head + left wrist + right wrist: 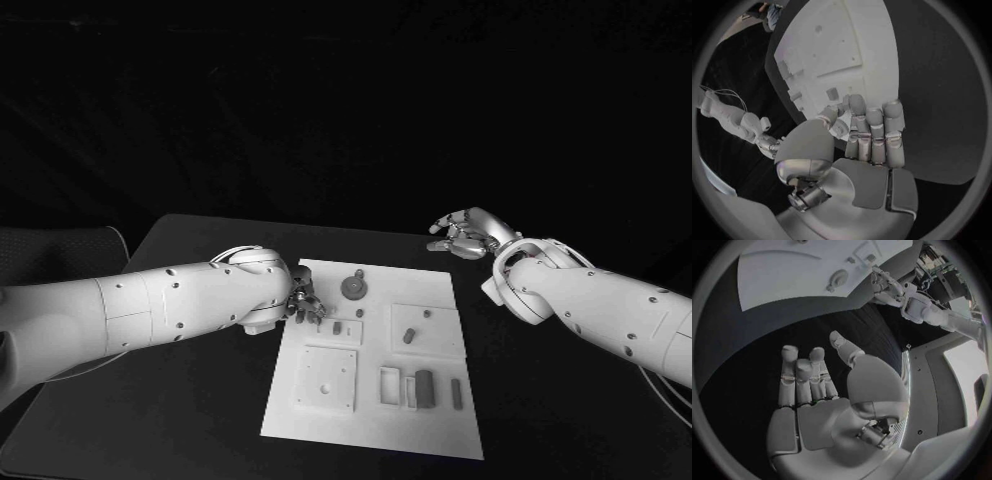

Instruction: Assemble the parts on the task board

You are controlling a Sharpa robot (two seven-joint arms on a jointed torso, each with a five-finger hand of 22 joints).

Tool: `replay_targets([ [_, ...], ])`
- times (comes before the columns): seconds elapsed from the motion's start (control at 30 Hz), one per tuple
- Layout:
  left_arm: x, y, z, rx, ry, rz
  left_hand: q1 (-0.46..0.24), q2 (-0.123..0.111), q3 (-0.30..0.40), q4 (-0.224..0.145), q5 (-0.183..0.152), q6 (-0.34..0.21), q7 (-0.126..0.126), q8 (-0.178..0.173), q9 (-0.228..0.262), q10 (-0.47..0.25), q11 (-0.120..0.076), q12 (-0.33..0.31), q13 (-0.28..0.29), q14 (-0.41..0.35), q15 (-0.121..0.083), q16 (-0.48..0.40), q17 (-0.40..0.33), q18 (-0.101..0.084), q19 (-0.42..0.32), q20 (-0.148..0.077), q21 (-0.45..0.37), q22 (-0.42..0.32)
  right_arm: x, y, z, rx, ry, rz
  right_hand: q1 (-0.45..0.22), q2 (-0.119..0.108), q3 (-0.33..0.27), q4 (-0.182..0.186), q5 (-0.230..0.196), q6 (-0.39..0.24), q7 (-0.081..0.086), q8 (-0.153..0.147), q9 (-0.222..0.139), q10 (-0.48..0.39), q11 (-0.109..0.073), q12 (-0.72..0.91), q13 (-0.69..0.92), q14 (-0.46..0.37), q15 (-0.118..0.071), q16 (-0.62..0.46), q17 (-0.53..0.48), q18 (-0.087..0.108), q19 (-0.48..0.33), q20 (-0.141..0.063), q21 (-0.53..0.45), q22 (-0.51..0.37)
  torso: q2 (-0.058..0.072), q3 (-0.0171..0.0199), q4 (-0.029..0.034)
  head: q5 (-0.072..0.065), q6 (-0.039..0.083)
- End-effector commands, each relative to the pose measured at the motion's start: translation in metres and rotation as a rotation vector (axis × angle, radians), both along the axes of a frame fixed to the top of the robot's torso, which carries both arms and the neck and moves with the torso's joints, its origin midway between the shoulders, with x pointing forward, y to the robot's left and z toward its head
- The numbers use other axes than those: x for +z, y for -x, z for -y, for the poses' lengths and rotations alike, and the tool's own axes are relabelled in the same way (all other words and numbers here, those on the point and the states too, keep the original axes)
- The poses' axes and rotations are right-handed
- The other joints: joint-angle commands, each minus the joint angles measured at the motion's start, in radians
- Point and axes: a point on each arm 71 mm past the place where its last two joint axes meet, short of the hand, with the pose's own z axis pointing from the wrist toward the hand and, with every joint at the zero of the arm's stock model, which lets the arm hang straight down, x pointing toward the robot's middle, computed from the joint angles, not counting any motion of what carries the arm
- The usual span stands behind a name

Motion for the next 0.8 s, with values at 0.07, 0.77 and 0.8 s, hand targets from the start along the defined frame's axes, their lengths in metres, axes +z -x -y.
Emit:
replay_targets([
  [0.07,-0.0025,0.0009,0.0019,-0.013,-0.006,-0.009,0.008,0.000,0.203,-0.195,0.002,0.009,0.000,0.007,0.001,0.006,0.000,0.005,0.001,0.015,-0.019,0.007,0.001,0.052,0.013,-0.009,0.005,0.020,-0.0003,0.0002,-0.0021,0.013,0.006,-0.003,-0.011,0.003,-0.001,0.000,0.001,-0.014,0.020,0.003,-0.002,-0.002,0.004,0.004,-0.001,0.005,-0.002,0.001,-0.001,0.016,0.000,-0.007,-0.004,0.004,0.001,0.0003,-0.0012,0.004,-0.005],
  [0.77,-0.0043,0.0004,0.0029,-0.019,-0.012,-0.010,0.007,0.000,0.204,-0.194,0.003,0.010,-0.001,0.007,0.002,0.007,0.000,0.006,0.001,0.016,-0.020,0.007,0.001,0.052,0.014,-0.009,0.006,0.020,-0.0010,0.0002,-0.0022,0.022,0.008,-0.013,-0.012,0.003,0.000,0.000,0.001,-0.014,0.020,0.003,-0.002,-0.002,0.004,0.004,-0.002,0.005,-0.002,0.001,-0.002,0.016,0.000,-0.008,-0.004,0.004,0.000,0.0007,0.0000,0.008,-0.012],
  [0.8,-0.0044,0.0002,0.0028,-0.020,-0.013,-0.011,0.006,0.000,0.204,-0.194,0.003,0.010,-0.001,0.007,0.002,0.007,0.000,0.006,0.001,0.016,-0.020,0.007,0.001,0.052,0.014,-0.009,0.006,0.020,-0.0010,0.0002,-0.0024,0.022,0.008,-0.013,-0.012,0.003,0.000,0.000,0.001,-0.014,0.020,0.003,-0.002,-0.002,0.004,0.004,-0.002,0.005,-0.002,0.001,-0.002,0.016,0.000,-0.008,-0.004,0.004,0.000,0.0004,0.0000,0.007,-0.010],
])
